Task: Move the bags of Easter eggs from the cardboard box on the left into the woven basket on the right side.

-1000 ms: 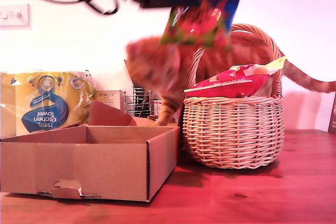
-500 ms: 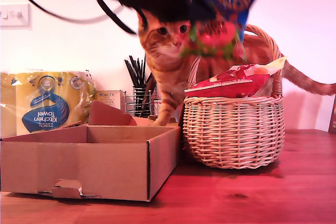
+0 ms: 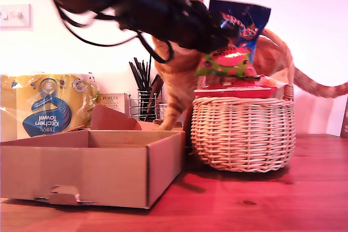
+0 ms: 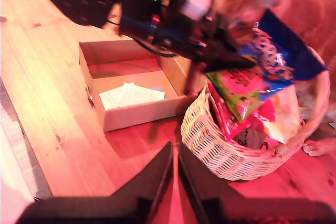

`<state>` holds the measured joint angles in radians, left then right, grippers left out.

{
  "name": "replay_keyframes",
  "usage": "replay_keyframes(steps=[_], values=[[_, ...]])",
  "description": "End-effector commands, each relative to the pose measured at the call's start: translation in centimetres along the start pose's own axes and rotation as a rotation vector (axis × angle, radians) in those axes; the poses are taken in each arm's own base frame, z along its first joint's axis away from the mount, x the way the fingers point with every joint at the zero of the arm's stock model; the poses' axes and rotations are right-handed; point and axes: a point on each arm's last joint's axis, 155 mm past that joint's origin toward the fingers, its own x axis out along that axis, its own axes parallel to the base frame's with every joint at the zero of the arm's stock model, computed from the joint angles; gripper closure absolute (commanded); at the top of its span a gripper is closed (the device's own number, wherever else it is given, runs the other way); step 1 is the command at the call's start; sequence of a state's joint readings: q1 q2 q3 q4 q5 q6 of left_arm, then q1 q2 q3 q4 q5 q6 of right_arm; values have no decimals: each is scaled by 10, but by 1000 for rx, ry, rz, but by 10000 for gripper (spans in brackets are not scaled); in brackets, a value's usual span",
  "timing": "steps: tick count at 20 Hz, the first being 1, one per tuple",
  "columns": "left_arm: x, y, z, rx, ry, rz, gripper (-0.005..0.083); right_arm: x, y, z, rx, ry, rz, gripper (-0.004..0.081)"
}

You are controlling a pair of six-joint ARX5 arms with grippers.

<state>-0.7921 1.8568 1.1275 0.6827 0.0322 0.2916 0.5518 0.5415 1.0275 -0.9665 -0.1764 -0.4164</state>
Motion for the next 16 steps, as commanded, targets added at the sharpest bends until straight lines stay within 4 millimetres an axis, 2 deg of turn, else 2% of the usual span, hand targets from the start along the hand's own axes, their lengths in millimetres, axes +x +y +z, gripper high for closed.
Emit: replay_keyframes(steps=[1, 5, 9, 10, 13, 14, 15, 16], values=[[8, -9, -19, 5, 36, -18, 793, 3, 3, -3, 0, 7, 12, 783], [11, -19, -53, 1, 141, -49, 793, 3, 3, -3, -2, 6, 12, 783], [10, -19, -63, -2, 179, -54, 787, 3, 4, -3, -3, 3, 18, 783], [9, -18, -66, -3, 192, -56, 749, 3, 5, -2, -3, -1, 27, 783], [10, -15, -57, 0, 159, -38, 444, 3, 7, -1, -3, -5, 38, 783], [11, -17, -52, 1, 145, -36, 375, 3, 8, -1, -3, -6, 39, 783], [10, -19, -46, 2, 134, -39, 332, 3, 8, -1, -2, -5, 40, 783], [9, -20, -39, 3, 125, -40, 328, 3, 8, -1, -2, -5, 40, 783]])
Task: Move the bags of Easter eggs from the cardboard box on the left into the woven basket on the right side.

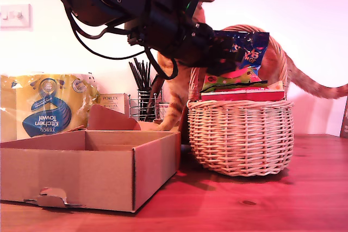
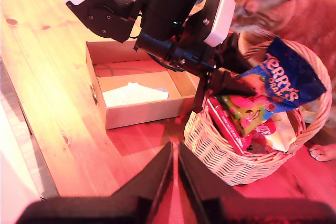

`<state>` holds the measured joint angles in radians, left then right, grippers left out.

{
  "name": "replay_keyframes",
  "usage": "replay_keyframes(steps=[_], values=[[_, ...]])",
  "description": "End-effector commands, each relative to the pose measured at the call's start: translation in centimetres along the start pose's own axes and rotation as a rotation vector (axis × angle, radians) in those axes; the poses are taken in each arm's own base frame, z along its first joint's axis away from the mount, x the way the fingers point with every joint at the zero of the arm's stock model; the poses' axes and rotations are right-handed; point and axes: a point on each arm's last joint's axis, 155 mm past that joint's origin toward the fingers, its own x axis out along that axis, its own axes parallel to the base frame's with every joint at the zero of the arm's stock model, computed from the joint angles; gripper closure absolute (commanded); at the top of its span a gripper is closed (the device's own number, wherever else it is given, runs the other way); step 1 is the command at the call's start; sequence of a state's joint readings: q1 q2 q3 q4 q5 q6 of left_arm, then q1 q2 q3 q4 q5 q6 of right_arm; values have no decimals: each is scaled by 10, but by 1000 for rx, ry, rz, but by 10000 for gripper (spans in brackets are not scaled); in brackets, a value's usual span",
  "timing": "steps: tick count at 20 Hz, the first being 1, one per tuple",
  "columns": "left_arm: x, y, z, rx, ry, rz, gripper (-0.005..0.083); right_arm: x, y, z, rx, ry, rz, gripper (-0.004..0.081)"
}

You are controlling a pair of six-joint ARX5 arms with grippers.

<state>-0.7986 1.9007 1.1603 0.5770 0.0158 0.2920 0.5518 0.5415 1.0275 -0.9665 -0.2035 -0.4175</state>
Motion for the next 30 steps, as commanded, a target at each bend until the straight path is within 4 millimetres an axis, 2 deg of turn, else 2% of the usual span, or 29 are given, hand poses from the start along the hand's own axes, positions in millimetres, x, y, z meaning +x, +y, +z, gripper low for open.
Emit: replay_keyframes(steps=[1, 3, 6, 11, 14, 19, 21, 23, 26, 28, 30], values=[[-1, -12, 0, 8, 7, -18, 328, 3, 3, -3, -1, 6, 15, 783], [-9, -16, 5, 10, 33, -29, 328, 3, 3, -3, -2, 5, 15, 783], [-23, -18, 2, 12, 115, -46, 329, 3, 3, -3, -8, 5, 15, 783], [-43, -9, 14, 6, 149, -33, 367, 3, 3, -3, -9, 5, 15, 783], [-55, -10, 10, -7, 204, -48, 368, 3, 3, -2, -9, 3, 13, 783], [-81, -16, 14, -48, 217, -90, 464, 7, -1, 4, 15, -16, 4, 783], [-99, -19, 10, -78, 217, -100, 529, 13, -5, 3, 64, 3, -3, 783], [-121, -22, 8, -89, 218, -111, 634, 22, -12, 9, 133, -6, -18, 783], [-159, -23, 11, -106, 204, -120, 769, 40, -34, 12, 239, -27, -100, 783], [-182, -14, 12, -124, 185, -93, 794, 49, -51, 8, 278, -37, -168, 783], [-204, 6, 8, -151, 175, -36, 794, 56, -68, 2, 322, -63, -241, 783]])
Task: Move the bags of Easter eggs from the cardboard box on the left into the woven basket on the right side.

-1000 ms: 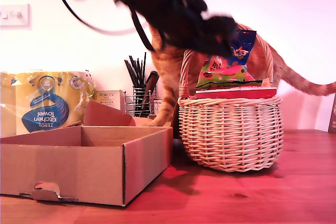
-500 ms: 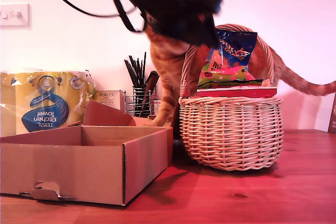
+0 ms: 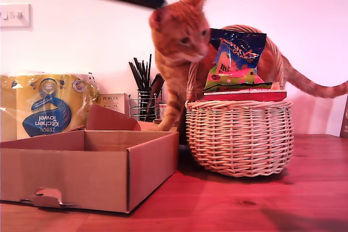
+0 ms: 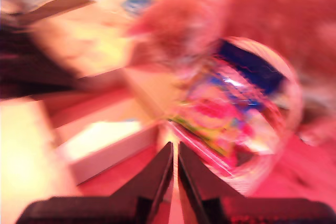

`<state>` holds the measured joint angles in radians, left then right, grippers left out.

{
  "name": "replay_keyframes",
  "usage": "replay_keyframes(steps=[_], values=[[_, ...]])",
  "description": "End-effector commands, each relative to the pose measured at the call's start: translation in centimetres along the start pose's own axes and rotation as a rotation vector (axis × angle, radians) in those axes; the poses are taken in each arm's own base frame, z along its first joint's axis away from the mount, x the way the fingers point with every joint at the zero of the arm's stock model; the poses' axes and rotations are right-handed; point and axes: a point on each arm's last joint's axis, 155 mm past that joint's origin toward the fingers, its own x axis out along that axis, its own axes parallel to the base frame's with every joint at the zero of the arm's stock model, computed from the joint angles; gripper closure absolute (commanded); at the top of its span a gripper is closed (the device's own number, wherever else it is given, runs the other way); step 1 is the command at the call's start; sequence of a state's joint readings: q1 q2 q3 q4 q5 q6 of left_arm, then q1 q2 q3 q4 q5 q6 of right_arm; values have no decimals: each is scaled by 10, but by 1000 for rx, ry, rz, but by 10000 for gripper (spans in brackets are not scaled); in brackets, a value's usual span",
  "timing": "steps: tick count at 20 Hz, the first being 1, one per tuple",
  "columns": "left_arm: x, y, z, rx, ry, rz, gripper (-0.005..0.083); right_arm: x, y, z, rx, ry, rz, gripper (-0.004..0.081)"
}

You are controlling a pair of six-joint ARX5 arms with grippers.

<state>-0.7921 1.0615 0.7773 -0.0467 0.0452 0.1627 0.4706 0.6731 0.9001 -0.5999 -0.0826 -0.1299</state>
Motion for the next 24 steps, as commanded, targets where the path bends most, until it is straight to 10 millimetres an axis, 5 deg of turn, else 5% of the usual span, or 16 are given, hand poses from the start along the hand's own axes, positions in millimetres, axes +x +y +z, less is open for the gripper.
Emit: replay_keyframes(steps=[1, 5, 10, 24], values=[[-15, 20, -9, -27, -2, 60, 794, 6, -11, -5, 32, -20, -43, 783], [-63, 69, -10, -89, -32, 220, 794, 4, -11, -8, 39, -94, -27, 783], [-105, 86, 7, -101, -122, 293, 793, -24, -10, 16, 24, -229, -43, 783], [-98, 83, -27, -131, 15, 282, 793, -17, -3, -36, 57, -14, -15, 783]])
